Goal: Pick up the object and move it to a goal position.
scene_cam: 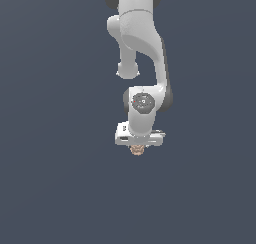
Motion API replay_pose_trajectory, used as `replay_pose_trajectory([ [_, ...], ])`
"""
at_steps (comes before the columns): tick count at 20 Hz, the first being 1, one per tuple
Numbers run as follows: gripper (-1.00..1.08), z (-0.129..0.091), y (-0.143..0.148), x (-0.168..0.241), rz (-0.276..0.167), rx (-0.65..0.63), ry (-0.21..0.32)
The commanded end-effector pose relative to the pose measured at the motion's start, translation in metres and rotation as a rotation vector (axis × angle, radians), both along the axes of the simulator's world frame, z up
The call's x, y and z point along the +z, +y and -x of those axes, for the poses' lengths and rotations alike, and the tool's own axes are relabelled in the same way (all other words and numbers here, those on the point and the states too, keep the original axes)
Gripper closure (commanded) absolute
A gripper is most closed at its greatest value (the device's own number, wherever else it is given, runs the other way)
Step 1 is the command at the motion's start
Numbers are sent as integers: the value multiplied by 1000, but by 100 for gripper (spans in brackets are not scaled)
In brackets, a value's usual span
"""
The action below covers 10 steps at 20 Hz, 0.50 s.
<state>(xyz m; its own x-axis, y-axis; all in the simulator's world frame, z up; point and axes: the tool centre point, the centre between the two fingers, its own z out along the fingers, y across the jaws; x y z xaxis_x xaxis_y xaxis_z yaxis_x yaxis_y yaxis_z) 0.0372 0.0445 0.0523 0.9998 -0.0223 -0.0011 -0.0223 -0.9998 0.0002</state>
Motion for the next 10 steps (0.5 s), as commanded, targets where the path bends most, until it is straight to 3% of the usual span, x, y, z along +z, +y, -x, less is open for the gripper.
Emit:
replay_pose_trajectory([
  [1, 108, 4, 4, 9, 0, 0, -1],
  [10, 108, 33, 28, 65, 0, 0, -1],
])
